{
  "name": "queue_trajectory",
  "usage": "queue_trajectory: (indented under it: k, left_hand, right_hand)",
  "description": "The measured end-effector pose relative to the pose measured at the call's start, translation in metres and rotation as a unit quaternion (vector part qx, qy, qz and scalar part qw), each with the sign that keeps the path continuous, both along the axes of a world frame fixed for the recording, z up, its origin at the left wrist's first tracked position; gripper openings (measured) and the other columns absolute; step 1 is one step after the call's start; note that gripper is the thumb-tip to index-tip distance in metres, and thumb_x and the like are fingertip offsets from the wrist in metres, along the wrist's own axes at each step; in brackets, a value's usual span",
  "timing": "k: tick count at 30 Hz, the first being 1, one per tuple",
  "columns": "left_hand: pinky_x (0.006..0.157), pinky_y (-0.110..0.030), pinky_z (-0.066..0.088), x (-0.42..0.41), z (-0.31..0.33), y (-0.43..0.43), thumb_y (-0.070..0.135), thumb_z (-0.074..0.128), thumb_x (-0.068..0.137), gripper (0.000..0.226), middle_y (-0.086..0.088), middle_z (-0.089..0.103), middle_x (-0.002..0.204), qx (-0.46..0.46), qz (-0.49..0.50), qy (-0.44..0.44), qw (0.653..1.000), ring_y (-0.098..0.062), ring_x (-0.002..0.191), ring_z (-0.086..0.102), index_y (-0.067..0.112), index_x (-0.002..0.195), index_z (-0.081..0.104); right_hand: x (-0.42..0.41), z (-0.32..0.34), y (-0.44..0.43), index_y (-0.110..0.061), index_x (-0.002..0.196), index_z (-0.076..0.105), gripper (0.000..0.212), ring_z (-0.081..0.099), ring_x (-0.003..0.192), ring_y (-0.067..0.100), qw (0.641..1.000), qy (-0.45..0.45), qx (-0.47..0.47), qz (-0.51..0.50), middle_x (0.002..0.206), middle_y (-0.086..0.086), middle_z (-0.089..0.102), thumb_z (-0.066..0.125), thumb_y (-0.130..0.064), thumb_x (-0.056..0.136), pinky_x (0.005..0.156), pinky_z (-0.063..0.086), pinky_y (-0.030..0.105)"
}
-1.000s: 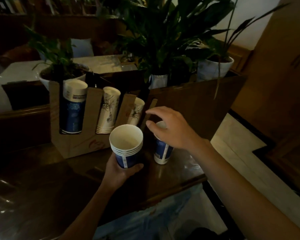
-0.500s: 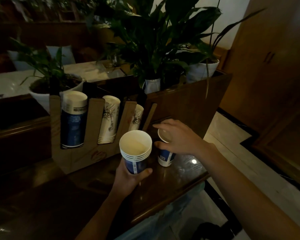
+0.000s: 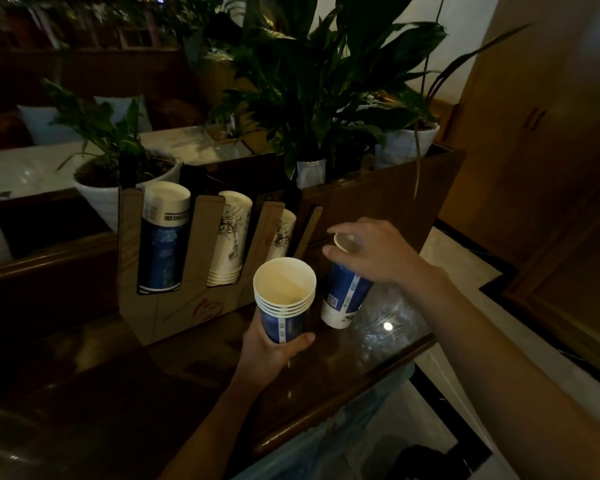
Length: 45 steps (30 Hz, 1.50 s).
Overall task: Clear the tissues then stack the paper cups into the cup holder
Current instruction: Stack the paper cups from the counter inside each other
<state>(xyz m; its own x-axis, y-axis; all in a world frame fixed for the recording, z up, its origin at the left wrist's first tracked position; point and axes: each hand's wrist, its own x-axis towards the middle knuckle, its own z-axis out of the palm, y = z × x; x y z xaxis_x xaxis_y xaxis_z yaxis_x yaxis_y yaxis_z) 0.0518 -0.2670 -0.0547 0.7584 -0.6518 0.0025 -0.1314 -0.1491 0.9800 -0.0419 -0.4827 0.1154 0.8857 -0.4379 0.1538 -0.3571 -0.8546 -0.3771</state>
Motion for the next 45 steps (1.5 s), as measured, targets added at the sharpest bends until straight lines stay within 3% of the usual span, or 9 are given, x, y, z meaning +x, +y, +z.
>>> queue_trajectory:
  k: [10, 14, 19, 21, 28, 32, 37, 40, 45]
  left_hand:
    - [0.086, 0.000, 0.049, 0.002, -0.001, -0.002, 0.017, 0.100, 0.068, 0.092, 0.015, 0.063, 0.136, 0.006, -0.007, -0.011, 1.000, 0.014, 0.116, 0.063, 0.030, 0.142, 0.047]
    - [0.095, -0.009, 0.048, 0.001, -0.002, -0.002, 0.018, 0.100, 0.069, 0.098, 0.006, 0.064, 0.141, 0.002, -0.006, -0.014, 1.000, -0.008, 0.126, 0.062, 0.018, 0.150, 0.046]
    - [0.090, 0.000, 0.048, 0.000, 0.001, 0.000, 0.020, 0.100, 0.068, 0.096, 0.016, 0.063, 0.137, 0.000, -0.005, -0.010, 1.000, 0.014, 0.117, 0.061, 0.027, 0.147, 0.046]
    - [0.088, 0.000, 0.049, -0.001, 0.001, 0.000, 0.022, 0.100, 0.068, 0.095, 0.021, 0.062, 0.136, 0.002, -0.008, -0.006, 1.000, 0.020, 0.115, 0.061, 0.030, 0.145, 0.045]
    - [0.109, -0.028, 0.050, -0.003, 0.008, 0.001, 0.050, 0.098, 0.053, 0.115, 0.013, 0.062, 0.145, -0.004, -0.007, 0.021, 1.000, -0.002, 0.129, 0.061, 0.027, 0.152, 0.044]
    - [0.097, -0.013, 0.048, -0.004, 0.011, 0.002, 0.051, 0.098, 0.054, 0.110, 0.021, 0.061, 0.143, 0.000, -0.005, 0.027, 1.000, 0.012, 0.123, 0.059, 0.037, 0.149, 0.045]
    - [0.099, -0.016, 0.049, -0.006, 0.014, 0.003, 0.053, 0.096, 0.056, 0.114, 0.018, 0.059, 0.146, 0.005, -0.011, 0.018, 1.000, -0.001, 0.129, 0.060, 0.033, 0.154, 0.041]
    - [0.107, -0.033, 0.056, -0.005, 0.013, 0.003, 0.053, 0.095, 0.056, 0.113, 0.014, 0.062, 0.146, 0.002, -0.005, 0.011, 1.000, -0.008, 0.131, 0.063, 0.030, 0.154, 0.043]
    - [0.108, -0.035, 0.057, -0.004, 0.013, 0.004, 0.054, 0.099, 0.055, 0.113, 0.016, 0.065, 0.142, -0.003, -0.002, 0.020, 1.000, -0.003, 0.127, 0.066, 0.030, 0.152, 0.045]
  right_hand:
    - [0.002, 0.091, 0.016, -0.036, 0.138, 0.057, 0.055, 0.050, 0.104, 0.016, 0.991, -0.107, -0.071, 0.033, 0.113, 0.001, 0.056, 0.053, -0.062, 0.090, 0.067, 0.034, 0.025]
    - [0.004, 0.120, 0.035, -0.035, 0.137, 0.059, 0.060, 0.052, 0.108, 0.016, 0.984, -0.146, -0.092, 0.051, 0.121, 0.002, 0.060, 0.050, -0.065, 0.087, 0.070, 0.037, 0.025]
    - [0.009, 0.133, 0.064, -0.034, 0.136, 0.060, 0.061, 0.052, 0.101, 0.013, 0.980, -0.154, -0.100, 0.083, 0.114, -0.002, 0.059, 0.051, -0.066, 0.085, 0.074, 0.040, 0.028]
    - [0.011, 0.133, 0.074, -0.033, 0.136, 0.060, 0.061, 0.056, 0.105, 0.016, 0.980, -0.146, -0.090, 0.102, 0.117, 0.000, 0.061, 0.052, -0.066, 0.086, 0.079, 0.045, 0.031]
    - [0.020, 0.115, 0.092, -0.031, 0.137, 0.060, 0.062, 0.059, 0.107, 0.018, 0.981, -0.118, -0.065, 0.138, 0.120, 0.000, 0.062, 0.050, -0.067, 0.087, 0.084, 0.051, 0.038]
    - [0.026, 0.097, 0.099, -0.028, 0.136, 0.061, 0.062, 0.060, 0.106, 0.017, 0.982, -0.098, -0.061, 0.149, 0.120, 0.001, 0.063, 0.050, -0.063, 0.086, 0.083, 0.051, 0.035]
    - [0.032, 0.072, 0.105, -0.033, 0.139, 0.058, 0.063, 0.058, 0.111, 0.019, 0.986, -0.059, -0.055, 0.149, 0.125, -0.001, 0.060, 0.049, -0.067, 0.086, 0.087, 0.051, 0.039]
    - [0.033, 0.055, 0.108, -0.032, 0.139, 0.058, 0.059, 0.058, 0.114, 0.018, 0.985, -0.047, -0.058, 0.153, 0.129, -0.002, 0.059, 0.054, -0.063, 0.090, 0.090, 0.050, 0.036]
    - [0.032, 0.034, 0.110, -0.029, 0.140, 0.058, 0.058, 0.056, 0.120, 0.022, 0.987, -0.039, -0.050, 0.148, 0.132, 0.000, 0.060, 0.057, -0.060, 0.091, 0.093, 0.048, 0.038]
